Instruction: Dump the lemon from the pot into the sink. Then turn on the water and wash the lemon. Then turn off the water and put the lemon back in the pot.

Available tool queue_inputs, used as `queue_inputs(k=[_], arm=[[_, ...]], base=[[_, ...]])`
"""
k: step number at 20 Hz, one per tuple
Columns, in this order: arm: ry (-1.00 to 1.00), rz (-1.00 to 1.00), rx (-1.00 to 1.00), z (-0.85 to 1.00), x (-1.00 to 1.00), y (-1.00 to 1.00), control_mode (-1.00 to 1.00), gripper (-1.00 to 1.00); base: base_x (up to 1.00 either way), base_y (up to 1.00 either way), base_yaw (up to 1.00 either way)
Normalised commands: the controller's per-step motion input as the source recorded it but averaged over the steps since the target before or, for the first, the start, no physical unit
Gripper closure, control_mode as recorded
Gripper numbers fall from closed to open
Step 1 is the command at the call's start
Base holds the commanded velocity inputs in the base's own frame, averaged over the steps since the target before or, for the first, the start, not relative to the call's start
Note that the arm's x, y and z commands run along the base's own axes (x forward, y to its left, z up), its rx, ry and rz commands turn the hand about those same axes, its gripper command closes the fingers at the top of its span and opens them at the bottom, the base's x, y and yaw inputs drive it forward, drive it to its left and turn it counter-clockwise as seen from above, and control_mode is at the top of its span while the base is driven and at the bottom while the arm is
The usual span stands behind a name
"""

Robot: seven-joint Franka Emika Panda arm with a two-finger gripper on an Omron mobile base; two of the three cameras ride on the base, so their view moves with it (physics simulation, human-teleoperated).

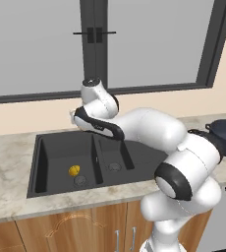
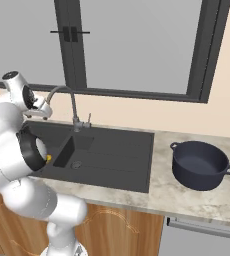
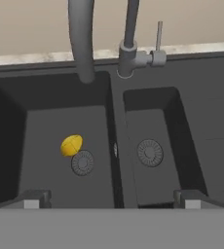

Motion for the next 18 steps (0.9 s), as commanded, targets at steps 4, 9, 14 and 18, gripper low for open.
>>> queue_inputs(k=[4, 9, 14, 18], arm=[[0.0, 0.07, 0.0, -0.42, 0.0, 0.47, -1.0, -1.0], [0.04, 0.11, 0.0, -0.4, -0.05, 0.35, -1.0, -1.0], [0.08, 0.1, 0.0, -0.43, -0.03, 0.22, -1.0, -1.0], [0.08, 0.13, 0.0, -0.41, 0.0, 0.15, -1.0, -1.0]], base=[[0.0, 0.0, 0.0], [0.0, 0.0, 0.0], [0.0, 0.0, 0.0], [0.0, 0.0, 0.0]])
